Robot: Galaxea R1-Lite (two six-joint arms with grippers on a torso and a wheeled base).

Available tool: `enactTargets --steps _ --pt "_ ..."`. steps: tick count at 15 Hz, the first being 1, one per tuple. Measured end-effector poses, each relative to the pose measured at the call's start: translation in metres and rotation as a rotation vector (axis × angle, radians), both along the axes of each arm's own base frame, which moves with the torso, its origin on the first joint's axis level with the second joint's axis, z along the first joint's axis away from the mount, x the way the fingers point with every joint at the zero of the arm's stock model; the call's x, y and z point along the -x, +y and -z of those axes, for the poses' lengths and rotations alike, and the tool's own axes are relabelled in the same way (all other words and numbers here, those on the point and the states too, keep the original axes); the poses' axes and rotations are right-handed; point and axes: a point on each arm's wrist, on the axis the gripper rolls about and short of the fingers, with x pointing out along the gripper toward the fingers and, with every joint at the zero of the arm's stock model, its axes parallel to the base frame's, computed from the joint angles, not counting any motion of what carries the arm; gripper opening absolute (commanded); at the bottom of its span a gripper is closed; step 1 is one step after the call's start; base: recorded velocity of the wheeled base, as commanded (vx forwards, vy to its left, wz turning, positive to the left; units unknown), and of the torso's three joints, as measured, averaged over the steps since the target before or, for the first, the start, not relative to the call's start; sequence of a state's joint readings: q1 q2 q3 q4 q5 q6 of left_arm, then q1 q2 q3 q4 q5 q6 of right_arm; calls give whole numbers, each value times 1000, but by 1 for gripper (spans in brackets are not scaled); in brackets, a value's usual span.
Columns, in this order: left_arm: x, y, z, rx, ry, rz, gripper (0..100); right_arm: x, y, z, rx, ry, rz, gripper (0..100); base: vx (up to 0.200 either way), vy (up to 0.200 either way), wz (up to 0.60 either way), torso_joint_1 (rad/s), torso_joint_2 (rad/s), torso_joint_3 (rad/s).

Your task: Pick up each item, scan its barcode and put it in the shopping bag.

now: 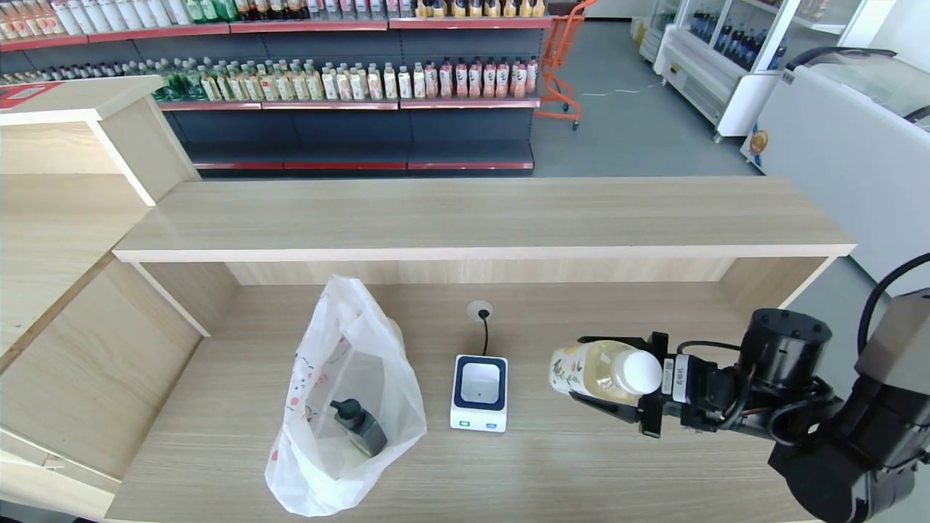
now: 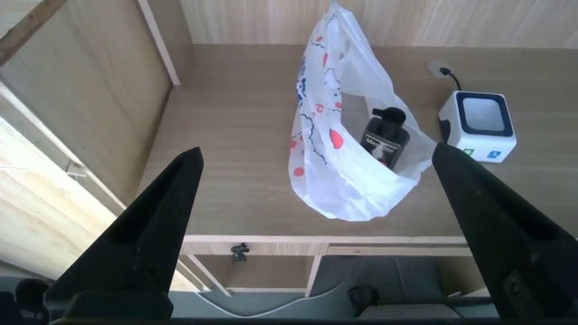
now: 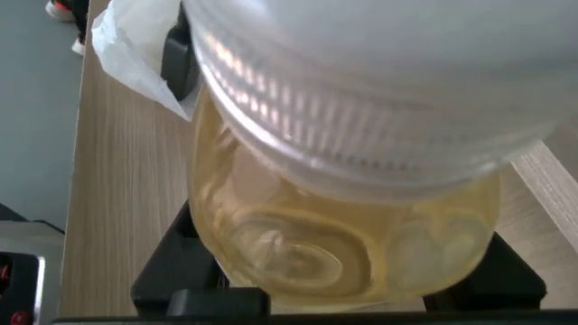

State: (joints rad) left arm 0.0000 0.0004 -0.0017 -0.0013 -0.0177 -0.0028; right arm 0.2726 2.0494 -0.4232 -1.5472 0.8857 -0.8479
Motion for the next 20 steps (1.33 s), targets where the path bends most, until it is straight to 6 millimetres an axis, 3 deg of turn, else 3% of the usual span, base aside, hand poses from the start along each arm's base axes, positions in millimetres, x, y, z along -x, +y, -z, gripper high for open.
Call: enactTargets --steps 5,10,20 --pt "0 0 0 0 0 0 100 -35 8 26 -3 9 -1 0 0 0 0 0 0 0" --pt "0 0 0 0 0 0 100 -62 38 41 -45 31 -60 0 0 0 0 0 0 0" --pt "0 0 0 0 0 0 100 -87 57 71 -56 41 -199 0 0 0 0 0 0 0"
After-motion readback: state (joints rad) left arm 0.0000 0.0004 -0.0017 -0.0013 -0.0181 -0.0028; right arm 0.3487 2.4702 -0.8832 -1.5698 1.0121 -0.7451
